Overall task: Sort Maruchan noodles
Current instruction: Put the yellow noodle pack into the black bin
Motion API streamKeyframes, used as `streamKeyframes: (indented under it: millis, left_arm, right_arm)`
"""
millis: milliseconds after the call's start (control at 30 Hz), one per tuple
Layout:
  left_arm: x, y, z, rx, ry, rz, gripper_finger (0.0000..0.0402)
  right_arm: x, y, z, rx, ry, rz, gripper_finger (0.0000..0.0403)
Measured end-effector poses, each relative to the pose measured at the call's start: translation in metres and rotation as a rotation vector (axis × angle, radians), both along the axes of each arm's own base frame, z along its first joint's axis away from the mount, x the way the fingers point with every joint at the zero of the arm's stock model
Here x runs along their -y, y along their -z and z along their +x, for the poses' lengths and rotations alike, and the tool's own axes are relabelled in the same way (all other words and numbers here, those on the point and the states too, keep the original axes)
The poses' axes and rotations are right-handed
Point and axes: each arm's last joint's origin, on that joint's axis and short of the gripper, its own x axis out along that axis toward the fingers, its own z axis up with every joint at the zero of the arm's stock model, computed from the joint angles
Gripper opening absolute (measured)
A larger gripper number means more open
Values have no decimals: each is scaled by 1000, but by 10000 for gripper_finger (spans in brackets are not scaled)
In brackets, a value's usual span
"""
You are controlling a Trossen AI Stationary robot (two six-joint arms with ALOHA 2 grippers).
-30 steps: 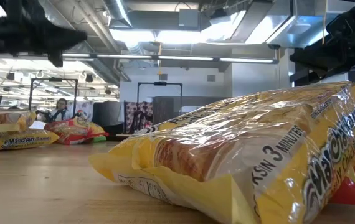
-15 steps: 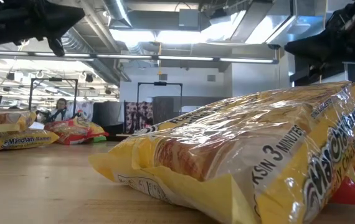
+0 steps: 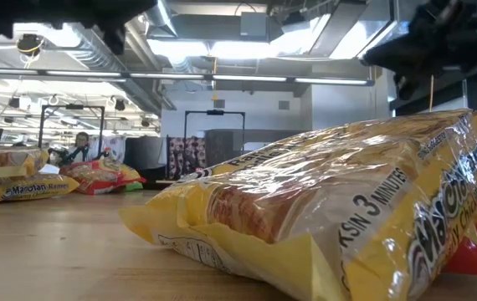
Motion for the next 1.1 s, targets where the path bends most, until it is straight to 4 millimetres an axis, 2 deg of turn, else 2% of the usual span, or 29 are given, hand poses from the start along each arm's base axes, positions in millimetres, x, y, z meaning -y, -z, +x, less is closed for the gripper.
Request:
streamKeyframes:
  millis: [200,500,700,833,1000,1100]
  left_arm:
    - [31,1,29,-114,126,9,18]
    - [79,24,47,-259,229,-57,18]
    - [101,45,54,-304,267,-139,18]
    - [118,51,62,-328,305,-156,18]
    - [148,53,76,-351,377,-85,18]
    - [163,56,87,-385,417,-65,18]
  right_arm:
    - [-8,-16,35,-119,-138,100,12]
    - [-62,-28,86,-263,-359,115,12]
    - [-100,-20,102,-366,-508,217,12]
    - [-126,-10,108,-415,-590,246,12]
    - [-146,0,122,-453,-507,313,18]
    - [-153,6,132,-488,-476,368,47]
